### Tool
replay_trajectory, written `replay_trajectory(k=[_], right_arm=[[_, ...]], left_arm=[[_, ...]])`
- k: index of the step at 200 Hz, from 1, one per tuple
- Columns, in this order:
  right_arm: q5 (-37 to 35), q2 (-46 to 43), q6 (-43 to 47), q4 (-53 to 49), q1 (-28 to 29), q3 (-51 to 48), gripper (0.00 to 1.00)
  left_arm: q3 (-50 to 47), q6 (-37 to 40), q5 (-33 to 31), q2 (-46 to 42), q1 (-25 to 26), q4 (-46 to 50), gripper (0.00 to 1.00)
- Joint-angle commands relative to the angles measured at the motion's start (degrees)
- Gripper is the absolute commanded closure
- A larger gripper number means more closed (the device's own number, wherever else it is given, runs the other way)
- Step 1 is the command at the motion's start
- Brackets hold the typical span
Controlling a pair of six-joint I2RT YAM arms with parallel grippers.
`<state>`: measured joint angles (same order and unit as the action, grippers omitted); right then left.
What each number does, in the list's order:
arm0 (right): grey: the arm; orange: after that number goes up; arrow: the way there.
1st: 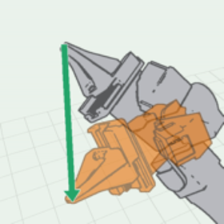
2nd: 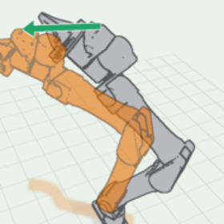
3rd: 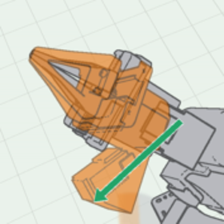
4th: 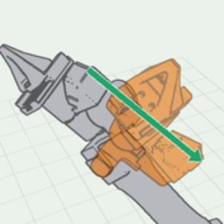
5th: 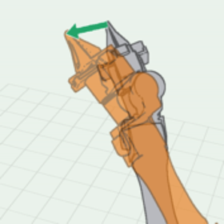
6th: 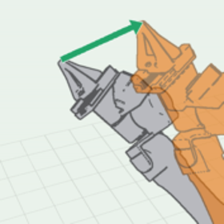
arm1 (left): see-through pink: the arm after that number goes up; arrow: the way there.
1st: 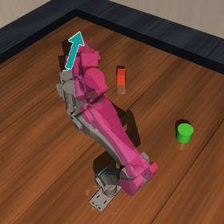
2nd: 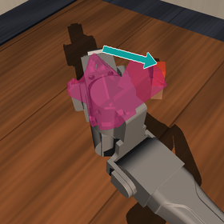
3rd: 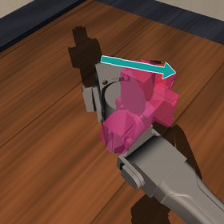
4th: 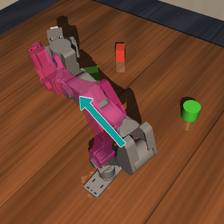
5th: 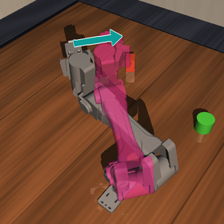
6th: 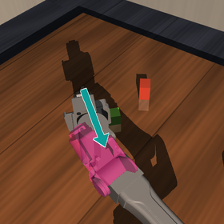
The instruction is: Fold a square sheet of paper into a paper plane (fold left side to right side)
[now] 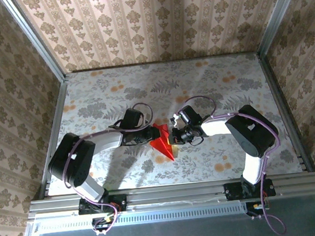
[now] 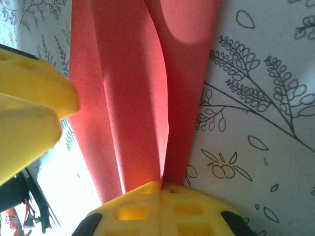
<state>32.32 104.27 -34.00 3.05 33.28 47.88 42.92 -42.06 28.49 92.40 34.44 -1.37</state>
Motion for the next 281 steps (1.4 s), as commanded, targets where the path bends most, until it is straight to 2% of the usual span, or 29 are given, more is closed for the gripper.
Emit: replay_trajectory(k=[1,24,66,178,281], right_arm=[[-6.7,4.1,1.7,-7.6,1.0,-1.1,0.95],[-7.1,4.1,1.8,-8.2,1.2,-0.9,0.95],[-7.7,3.9,2.0,-9.3,1.6,-0.5,0.95],[-8.1,3.3,2.8,-10.4,1.9,-0.2,0.94],[-1.3,-1.6,-0.2,-5.5,1.5,0.9,0.87]], left_arm=[[1.6,1.1,3.1,-0.6,-0.4,0.2,0.87],[1.5,0.0,5.8,1.1,0.0,-2.8,0.96],[2.7,0.2,8.0,5.7,0.4,-5.0,1.00],[2.2,1.7,4.4,10.9,0.8,-2.2,1.00],[1.1,1.8,2.1,11.2,1.5,-0.5,1.00]])
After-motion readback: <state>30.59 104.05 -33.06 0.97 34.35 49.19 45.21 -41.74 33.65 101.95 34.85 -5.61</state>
